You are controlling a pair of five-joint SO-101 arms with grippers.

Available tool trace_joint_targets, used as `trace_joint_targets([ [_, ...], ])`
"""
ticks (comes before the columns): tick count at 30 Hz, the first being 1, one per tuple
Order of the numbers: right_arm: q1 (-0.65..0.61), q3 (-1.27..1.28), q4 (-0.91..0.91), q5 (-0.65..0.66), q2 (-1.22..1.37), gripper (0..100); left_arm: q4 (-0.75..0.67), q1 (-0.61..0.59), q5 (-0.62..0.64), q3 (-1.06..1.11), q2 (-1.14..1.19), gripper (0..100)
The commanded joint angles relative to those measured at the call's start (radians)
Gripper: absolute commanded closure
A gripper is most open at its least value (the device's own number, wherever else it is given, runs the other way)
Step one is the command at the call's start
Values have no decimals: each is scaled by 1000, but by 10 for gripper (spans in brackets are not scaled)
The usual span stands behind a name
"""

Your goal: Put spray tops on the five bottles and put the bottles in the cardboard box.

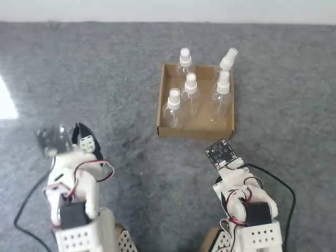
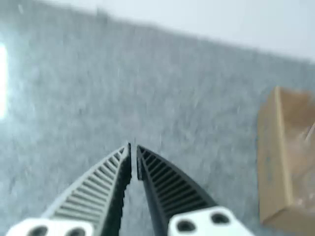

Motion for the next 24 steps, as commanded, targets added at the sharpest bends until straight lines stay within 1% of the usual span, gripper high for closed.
trace_joint_targets([
  [1,8,25,8,11,-12,991,-11,5,6,-15,-20,987],
  [3,8,25,8,11,-12,991,-63,5,3,24,26,987],
  [6,8,25,8,11,-12,991,-140,8,-8,117,32,987],
  [8,8,25,8,11,-12,991,-190,26,-51,197,32,987],
  [9,8,25,8,11,-12,991,-186,35,-81,202,43,987],
  [12,7,25,8,11,-12,991,-98,41,-163,199,40,987],
  [14,7,25,8,11,-12,991,-49,43,-183,199,44,987],
  [20,7,25,8,11,-12,991,98,40,-186,199,43,987],
  [24,7,25,8,11,-12,991,124,41,-186,199,40,987],
])
